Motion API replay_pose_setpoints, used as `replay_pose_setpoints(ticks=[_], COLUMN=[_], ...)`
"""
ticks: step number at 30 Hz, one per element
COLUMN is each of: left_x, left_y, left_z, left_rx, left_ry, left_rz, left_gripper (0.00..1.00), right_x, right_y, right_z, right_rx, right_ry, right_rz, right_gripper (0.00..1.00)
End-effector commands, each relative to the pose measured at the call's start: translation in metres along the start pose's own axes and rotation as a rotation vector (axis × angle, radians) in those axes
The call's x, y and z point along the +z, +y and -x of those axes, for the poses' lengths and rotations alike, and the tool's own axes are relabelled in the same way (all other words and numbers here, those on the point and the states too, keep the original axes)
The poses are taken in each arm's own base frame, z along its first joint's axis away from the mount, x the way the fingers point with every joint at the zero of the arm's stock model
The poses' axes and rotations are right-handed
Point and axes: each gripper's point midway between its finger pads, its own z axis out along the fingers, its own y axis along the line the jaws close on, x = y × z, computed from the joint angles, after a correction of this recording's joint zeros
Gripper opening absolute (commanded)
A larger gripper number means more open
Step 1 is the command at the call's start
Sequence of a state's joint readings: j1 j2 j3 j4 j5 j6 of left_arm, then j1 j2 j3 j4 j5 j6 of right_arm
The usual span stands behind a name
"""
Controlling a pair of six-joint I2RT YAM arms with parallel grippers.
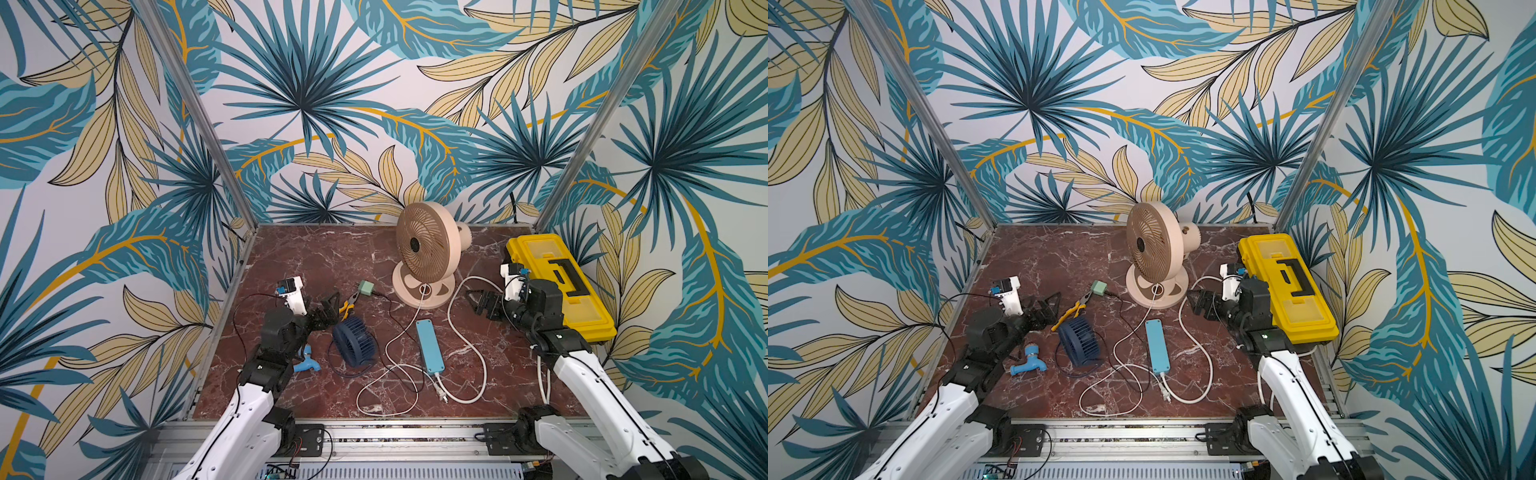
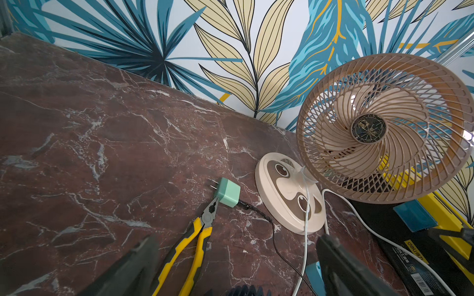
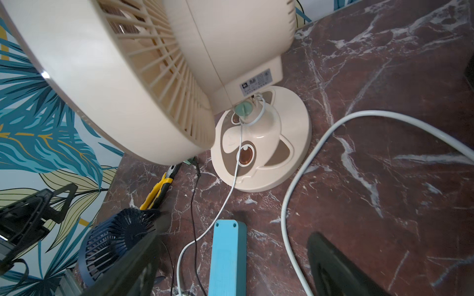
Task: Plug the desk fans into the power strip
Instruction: Move the fan to the center of the board.
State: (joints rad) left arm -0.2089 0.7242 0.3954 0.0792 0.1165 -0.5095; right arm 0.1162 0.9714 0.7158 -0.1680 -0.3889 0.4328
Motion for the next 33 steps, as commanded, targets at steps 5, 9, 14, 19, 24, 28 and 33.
replay_pose_setpoints(ticks=[5,9,14,19,24,28,33], left_x=[0.004,0.006,0.008,0.009,0.009,0.009,0.009], left_y=[-0.007,-0.008,-0.008,-0.01,-0.01,-0.01,-0.011], left_z=[0.004,0.002,0.0,0.001,0.0,0.0,-0.001], left_rx=[0.001,0.002,-0.001,0.0,0.001,0.0,-0.003], left_ry=[-0.002,0.008,0.016,0.015,0.016,0.019,0.019], left_rz=[-0.03,-0.04,-0.044,-0.052,-0.058,-0.059,-0.065], left_gripper=[1.0,1.0,1.0,1.0,1.0,1.0,1.0], right_x=[0.041,0.069,0.098,0.122,0.146,0.167,0.197], right_y=[0.036,0.033,0.024,0.014,0.012,0.016,0.02], right_z=[0.035,0.043,0.045,0.048,0.059,0.078,0.094], right_rx=[-0.137,-0.179,-0.238,-0.283,-0.341,-0.413,-0.475], right_ry=[0.005,0.03,0.053,0.069,0.073,0.05,0.055], right_rz=[0.015,-0.046,-0.13,-0.18,-0.194,-0.191,-0.178], right_gripper=[0.85,0.78,0.7,0.68,0.65,0.66,0.67])
